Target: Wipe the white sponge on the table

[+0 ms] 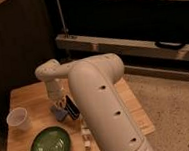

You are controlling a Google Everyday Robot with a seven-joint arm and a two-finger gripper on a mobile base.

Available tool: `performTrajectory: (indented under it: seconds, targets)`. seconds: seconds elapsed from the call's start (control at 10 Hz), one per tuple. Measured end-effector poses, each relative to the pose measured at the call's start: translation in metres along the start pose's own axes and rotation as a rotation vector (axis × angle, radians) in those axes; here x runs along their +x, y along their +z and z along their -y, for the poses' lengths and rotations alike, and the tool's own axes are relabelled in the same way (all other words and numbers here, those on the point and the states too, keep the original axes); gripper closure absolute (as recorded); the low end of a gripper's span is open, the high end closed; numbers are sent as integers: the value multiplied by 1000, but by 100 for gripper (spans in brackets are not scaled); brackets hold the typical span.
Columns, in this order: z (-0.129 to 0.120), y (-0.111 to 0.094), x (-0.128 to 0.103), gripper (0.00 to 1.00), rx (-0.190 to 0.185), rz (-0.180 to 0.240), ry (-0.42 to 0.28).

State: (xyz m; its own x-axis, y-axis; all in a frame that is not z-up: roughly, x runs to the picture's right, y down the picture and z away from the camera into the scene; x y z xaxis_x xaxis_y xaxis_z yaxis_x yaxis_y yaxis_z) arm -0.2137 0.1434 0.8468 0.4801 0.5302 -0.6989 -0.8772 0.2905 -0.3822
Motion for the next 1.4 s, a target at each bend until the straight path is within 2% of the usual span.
performTrajectory:
  seconds: [0.3,0.6,0.8,1.1,1.4]
  targets:
    - [-42,-1,40,86,-3,2,-97]
    - [-83,11,54,86,0,-9,-191]
    - [-109,17,44,86,6,-15,-242]
    - [-121,17,5,86,17,-20,-263]
    - [-106,17,-31,86,45,-37,-240]
